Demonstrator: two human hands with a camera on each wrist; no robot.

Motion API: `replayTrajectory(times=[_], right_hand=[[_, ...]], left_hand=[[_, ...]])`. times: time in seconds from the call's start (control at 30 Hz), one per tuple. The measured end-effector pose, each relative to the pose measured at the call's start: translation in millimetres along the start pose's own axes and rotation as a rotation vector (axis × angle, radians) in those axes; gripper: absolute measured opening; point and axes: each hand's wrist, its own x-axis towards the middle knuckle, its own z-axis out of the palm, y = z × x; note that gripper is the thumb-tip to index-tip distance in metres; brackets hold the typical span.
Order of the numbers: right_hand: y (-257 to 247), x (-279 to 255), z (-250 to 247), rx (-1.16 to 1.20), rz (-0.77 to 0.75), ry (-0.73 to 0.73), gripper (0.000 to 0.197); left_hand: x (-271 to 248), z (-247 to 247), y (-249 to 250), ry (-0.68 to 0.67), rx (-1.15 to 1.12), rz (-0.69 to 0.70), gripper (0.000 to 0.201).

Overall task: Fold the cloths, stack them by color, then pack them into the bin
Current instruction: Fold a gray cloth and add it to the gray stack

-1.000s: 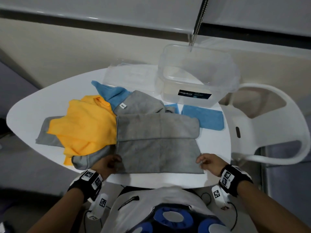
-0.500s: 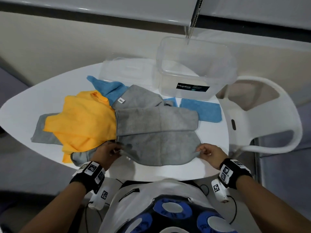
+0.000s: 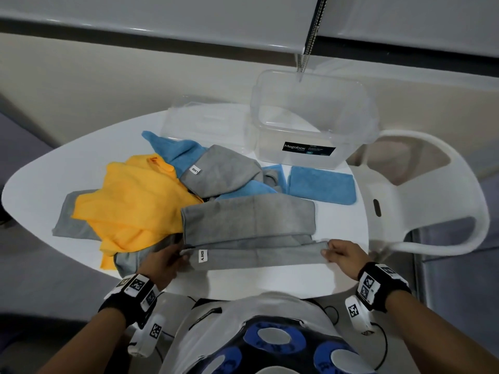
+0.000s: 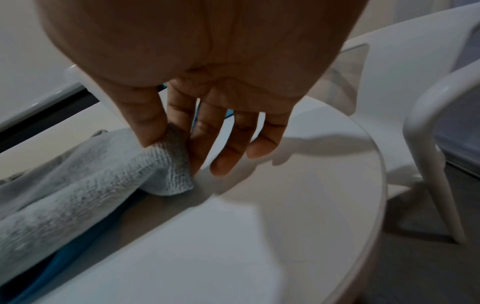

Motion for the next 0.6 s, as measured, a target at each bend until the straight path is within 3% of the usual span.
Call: replayTrajectory(times=[0.07, 0.17, 0.33, 0.47, 0.6], right_hand=[[-1, 1, 0, 0.077, -0.002, 0.017, 0.036], [-3, 8, 0, 0.059, -0.02, 0.059, 0.03], [-2, 20, 2, -0.039, -0.025, 0.086, 0.031], [-5, 29, 6, -0.056, 0.029, 0.085, 0.015], [-19, 42, 3, -0.052, 0.035, 0.229, 0.028]], left_hand=[[0, -2, 6, -0.011, -0.003, -0.021, 0.002], [5, -2, 8, -0.01, 0.017, -0.079, 0.005], [9, 1, 9, 0.003, 0.093, -0.181, 0.025], [10, -1, 27, 0.029, 0.196, -0.168, 0.026], [12, -14, 38, 0.115, 0.096, -0.27, 0.03]])
